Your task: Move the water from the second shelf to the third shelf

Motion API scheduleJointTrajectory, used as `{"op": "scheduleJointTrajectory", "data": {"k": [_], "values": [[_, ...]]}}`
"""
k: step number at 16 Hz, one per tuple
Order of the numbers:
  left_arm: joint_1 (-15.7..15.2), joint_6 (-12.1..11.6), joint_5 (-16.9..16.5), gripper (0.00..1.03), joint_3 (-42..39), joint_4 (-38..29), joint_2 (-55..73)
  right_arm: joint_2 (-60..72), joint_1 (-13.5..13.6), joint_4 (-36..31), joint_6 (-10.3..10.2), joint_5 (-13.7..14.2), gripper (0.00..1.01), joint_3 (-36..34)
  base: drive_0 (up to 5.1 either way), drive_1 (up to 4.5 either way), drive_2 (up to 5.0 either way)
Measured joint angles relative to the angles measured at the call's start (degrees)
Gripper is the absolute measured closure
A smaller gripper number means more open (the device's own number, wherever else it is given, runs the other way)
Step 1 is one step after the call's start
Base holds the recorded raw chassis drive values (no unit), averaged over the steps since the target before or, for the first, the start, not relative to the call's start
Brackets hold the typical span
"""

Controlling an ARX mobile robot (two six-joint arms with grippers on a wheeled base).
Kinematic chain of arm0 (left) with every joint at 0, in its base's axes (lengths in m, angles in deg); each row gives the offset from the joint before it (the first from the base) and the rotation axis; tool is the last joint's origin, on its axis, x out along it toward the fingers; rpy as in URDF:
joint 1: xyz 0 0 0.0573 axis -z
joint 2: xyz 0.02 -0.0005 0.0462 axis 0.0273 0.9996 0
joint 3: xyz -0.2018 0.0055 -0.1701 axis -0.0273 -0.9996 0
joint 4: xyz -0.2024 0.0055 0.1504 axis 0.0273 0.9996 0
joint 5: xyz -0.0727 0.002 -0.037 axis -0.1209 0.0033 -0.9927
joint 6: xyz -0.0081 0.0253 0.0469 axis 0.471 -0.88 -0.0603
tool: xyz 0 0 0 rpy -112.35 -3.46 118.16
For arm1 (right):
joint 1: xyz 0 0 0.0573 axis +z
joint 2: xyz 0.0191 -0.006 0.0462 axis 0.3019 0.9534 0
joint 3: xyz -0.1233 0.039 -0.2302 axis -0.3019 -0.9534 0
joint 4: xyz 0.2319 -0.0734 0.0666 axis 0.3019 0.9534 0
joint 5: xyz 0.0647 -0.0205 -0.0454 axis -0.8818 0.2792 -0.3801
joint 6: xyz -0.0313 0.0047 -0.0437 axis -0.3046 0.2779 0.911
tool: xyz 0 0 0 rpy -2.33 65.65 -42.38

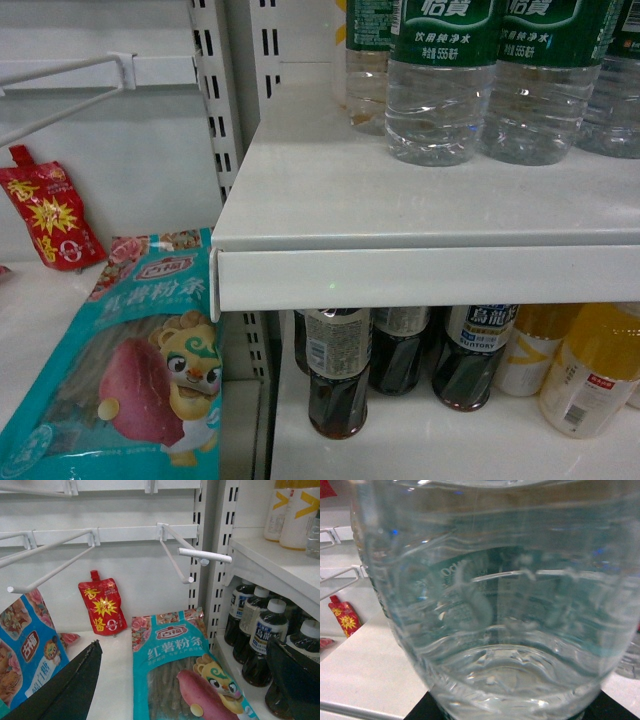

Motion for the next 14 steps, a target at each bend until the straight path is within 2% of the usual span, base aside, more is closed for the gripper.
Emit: {"op": "scheduleJointTrajectory", "data": {"k": [6,9,14], "values": [[0.0,0.0,0.0,0.05,0.0,0.0,0.0,10.3,1.0,6.3,5.4,2.0,0.62,8.6,0.0,0.00,0.0],[0.0,0.0,0.0,0.05,0.0,0.0,0.0,13.2,2.4,6.6,6.3,2.3,0.62,10.7,0.0,0.00,0.0],[0.0,0.0,0.0,0.05,0.0,0.0,0.0,17.4,3.3,6.3,6.3,2.9,0.62,13.4,0.0,0.00,0.0]]}}
